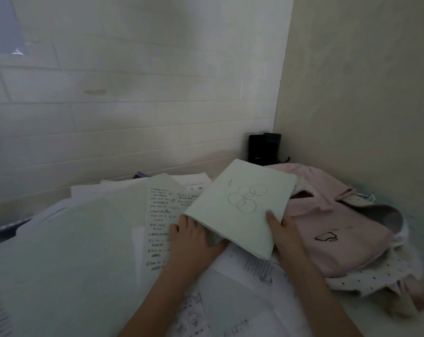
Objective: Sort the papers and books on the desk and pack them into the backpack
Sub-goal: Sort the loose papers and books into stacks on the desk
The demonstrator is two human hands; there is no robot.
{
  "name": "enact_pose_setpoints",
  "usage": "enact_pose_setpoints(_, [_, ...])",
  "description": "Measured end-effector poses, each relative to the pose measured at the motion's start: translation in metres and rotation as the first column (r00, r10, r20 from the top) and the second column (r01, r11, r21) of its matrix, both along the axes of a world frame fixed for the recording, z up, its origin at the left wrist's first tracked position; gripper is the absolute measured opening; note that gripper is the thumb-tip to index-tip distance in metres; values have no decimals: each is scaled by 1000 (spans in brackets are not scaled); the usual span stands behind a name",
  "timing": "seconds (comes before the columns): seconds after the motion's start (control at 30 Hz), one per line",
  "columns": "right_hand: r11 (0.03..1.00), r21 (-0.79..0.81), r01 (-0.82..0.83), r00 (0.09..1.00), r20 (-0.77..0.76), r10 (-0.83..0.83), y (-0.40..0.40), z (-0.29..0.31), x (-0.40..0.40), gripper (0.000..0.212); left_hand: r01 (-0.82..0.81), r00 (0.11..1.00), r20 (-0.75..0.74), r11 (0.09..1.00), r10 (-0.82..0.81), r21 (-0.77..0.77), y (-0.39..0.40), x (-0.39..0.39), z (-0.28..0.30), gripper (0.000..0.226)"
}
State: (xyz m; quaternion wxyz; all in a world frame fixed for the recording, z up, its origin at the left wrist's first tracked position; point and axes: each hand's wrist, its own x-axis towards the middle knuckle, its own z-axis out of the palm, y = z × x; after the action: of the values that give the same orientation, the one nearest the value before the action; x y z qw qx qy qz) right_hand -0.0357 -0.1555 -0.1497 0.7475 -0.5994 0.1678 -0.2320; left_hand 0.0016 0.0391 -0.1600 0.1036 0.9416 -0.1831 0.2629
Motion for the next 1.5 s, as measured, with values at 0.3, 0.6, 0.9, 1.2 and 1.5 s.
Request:
enact_pose_setpoints(0.3, [958, 245, -152, 982, 146, 119, -2, 10, -12, 22, 41, 789, -459, 781, -408, -623, 7, -8, 30, 74])
enact_pose_setpoints(0.6, [970, 214, -120, 988, 118, 96, -2, 11, -14, 26, -143, 477, -423, 407, -770, -902, 14, -10, 37, 12])
enact_pose_setpoints(0.9, [960, 268, -77, 979, 202, 22, -14, 13, -18, 24, -364, 672, 427, -772, -605, -521, 63, 35, 41, 53])
enact_pose_setpoints(1.2, [984, -165, 68, 997, 30, -64, -2, 7, -12, 29, -233, 837, -164, -69, -522, -970, 33, -6, 60, 13])
enact_pose_setpoints(1.5, [989, 40, 141, 986, 81, -144, -7, 1, -9, 29, -77, 779, -285, 366, -558, -928, 45, 2, 43, 27])
